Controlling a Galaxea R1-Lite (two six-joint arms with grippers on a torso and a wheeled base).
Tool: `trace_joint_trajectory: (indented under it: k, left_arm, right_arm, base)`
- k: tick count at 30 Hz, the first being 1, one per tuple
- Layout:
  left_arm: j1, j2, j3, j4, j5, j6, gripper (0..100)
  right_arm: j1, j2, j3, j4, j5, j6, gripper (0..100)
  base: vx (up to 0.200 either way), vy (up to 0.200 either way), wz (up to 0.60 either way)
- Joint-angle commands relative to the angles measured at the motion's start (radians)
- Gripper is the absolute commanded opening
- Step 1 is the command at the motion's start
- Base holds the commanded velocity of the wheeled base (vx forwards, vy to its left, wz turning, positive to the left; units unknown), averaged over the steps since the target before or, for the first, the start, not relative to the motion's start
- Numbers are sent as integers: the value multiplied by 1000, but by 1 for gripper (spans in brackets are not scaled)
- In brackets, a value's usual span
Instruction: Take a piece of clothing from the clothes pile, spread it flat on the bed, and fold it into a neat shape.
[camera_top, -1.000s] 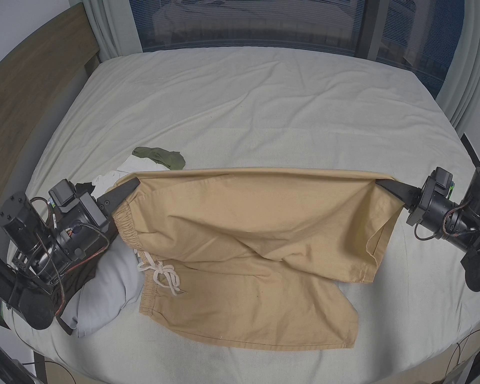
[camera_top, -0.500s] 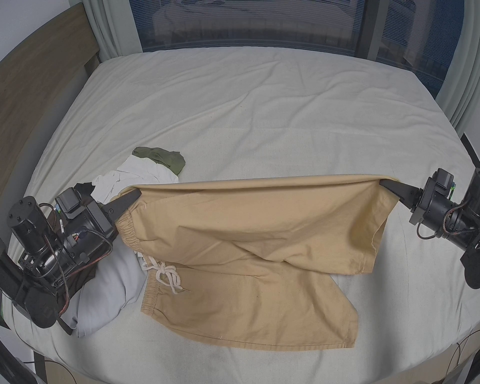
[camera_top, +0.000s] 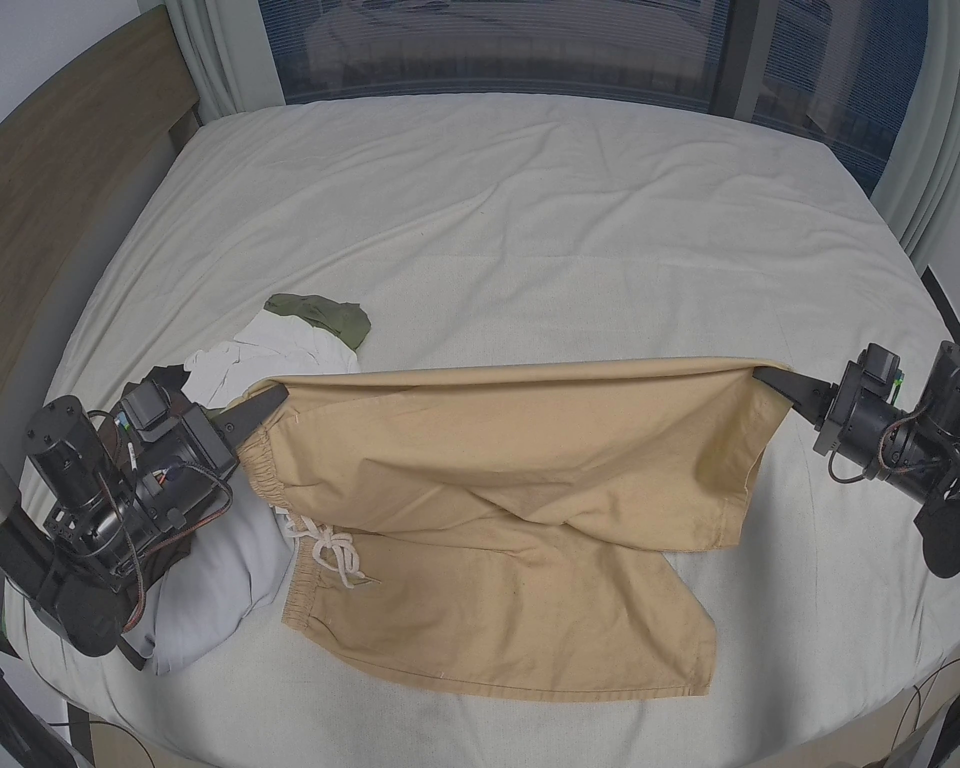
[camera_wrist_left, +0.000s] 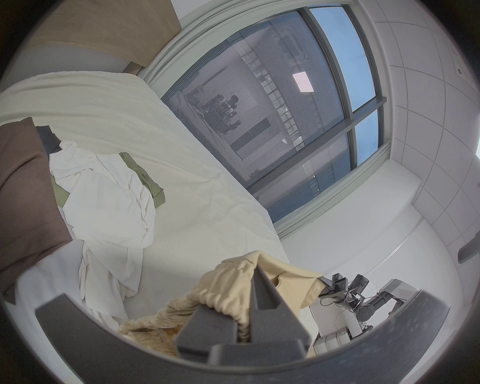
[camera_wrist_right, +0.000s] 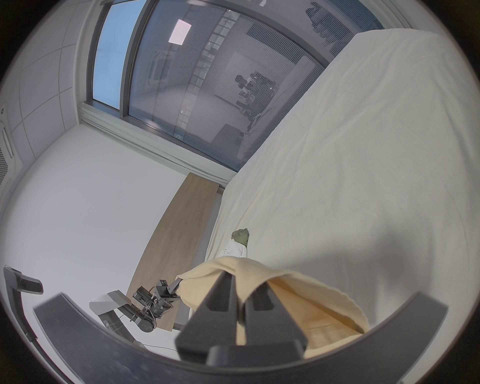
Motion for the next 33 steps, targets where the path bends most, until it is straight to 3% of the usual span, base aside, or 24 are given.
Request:
trace_joint_trajectory:
  k: [1,7,21,25,31,32,33]
  left_arm:
    - [-1,42,-54,3,29,-2,0]
    - [-4,140,-80,0,96,24,0]
    - [2,373,-329,0,268,52,0]
    - [5,404,-369,0,279,50,0]
    - [7,408,-387,2,268,46,0]
    - [7,410,-395,2,270,46,100]
    - [7,416,-409,3,277,44,100]
  right_arm:
    - [-6,66,-47,0,1,0,0]
    - [-23,167,-163,2,2,0,0]
    - [-50,395,-386,-11,2,-1,0]
    - [-52,414,-407,-17,12,-1,0]
    - [-73,439,-409,-57,81,0,0]
    - [-75,444,-410,-64,81,0,100]
    - [-81,450,-412,-74,81,0,100]
  base:
    - [0,0,0]
    - [0,0,0]
    - [0,0,0]
    - [0,0,0]
    - [0,0,0]
    - [0,0,0]
    - [0,0,0]
